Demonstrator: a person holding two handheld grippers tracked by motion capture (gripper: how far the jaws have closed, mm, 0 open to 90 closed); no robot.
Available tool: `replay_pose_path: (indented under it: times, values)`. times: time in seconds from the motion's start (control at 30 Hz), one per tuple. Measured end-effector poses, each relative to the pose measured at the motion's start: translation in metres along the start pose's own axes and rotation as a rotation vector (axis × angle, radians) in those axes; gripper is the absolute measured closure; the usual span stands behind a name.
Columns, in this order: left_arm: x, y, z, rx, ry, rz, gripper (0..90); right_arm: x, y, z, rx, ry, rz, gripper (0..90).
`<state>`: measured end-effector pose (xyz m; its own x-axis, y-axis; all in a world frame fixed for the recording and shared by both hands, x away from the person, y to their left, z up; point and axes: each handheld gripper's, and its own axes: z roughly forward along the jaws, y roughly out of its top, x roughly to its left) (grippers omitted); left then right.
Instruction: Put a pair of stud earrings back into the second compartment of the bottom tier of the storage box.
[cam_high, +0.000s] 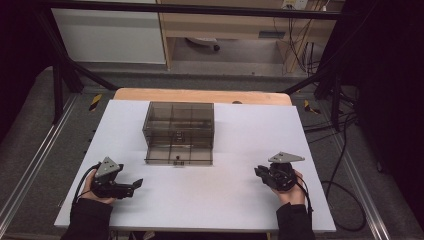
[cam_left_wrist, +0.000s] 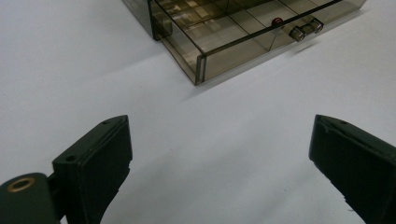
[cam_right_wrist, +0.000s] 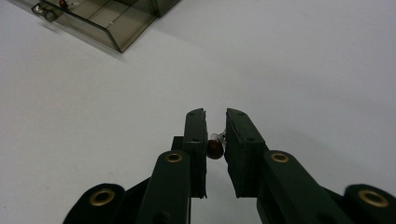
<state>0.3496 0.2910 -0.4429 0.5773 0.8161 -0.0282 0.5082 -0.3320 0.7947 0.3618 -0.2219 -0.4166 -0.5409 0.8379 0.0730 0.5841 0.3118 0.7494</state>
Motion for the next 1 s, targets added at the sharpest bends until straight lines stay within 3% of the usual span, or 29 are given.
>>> replay_pose_path:
  times: [0.7, 1.0]
  values:
    - [0.0, 0.0, 0.0, 0.0, -0.002, -0.001, 6.3, 0.036, 0.037, 0.023, -0.04, 0.082, -0.056, 79.1]
    - [0.0, 0.0, 0.0, -0.004, -0.003, -0.002, 6.3, 0.059, 0.056, 0.038, -0.061, 0.127, -0.088, 79.2]
